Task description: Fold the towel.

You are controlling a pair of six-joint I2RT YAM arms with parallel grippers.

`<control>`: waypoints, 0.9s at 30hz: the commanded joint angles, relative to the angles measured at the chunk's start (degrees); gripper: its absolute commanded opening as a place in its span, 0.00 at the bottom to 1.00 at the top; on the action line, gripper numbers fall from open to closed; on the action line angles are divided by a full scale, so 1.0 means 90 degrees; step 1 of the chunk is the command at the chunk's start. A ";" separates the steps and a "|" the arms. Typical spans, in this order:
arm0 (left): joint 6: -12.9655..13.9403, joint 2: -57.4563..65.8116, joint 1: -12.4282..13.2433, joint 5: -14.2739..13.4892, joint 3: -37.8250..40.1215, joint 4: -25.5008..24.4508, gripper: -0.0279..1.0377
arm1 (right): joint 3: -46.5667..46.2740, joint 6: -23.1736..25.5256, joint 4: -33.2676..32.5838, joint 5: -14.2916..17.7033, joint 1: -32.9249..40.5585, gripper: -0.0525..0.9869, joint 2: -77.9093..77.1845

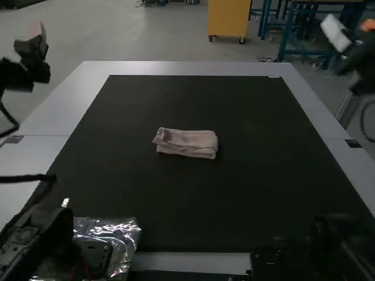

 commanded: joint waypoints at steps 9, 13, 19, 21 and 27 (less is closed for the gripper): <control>-0.0108 -0.0336 0.0050 0.0133 -0.0971 0.0047 0.94 | -0.0951 -0.1361 0.0489 0.0925 -0.0705 0.93 -0.0909; -0.0332 -0.0336 0.0040 0.0397 -0.2084 0.1394 0.94 | -0.2289 -0.1771 0.1505 0.1696 -0.0705 0.93 -0.0909; -0.0195 -0.0336 0.0079 0.0690 -0.3422 0.2644 0.94 | -0.3783 -0.1956 0.2296 0.1686 -0.0695 0.93 -0.0919; -0.0205 -0.0336 0.0089 0.0397 -0.3715 0.2830 0.94 | -0.4135 -0.1956 0.2384 0.1735 -0.0695 0.93 -0.0919; -0.0205 -0.0336 0.0089 0.0055 -0.4057 0.1824 0.94 | -0.4799 -0.2239 0.2394 0.2311 -0.0744 0.93 -0.0909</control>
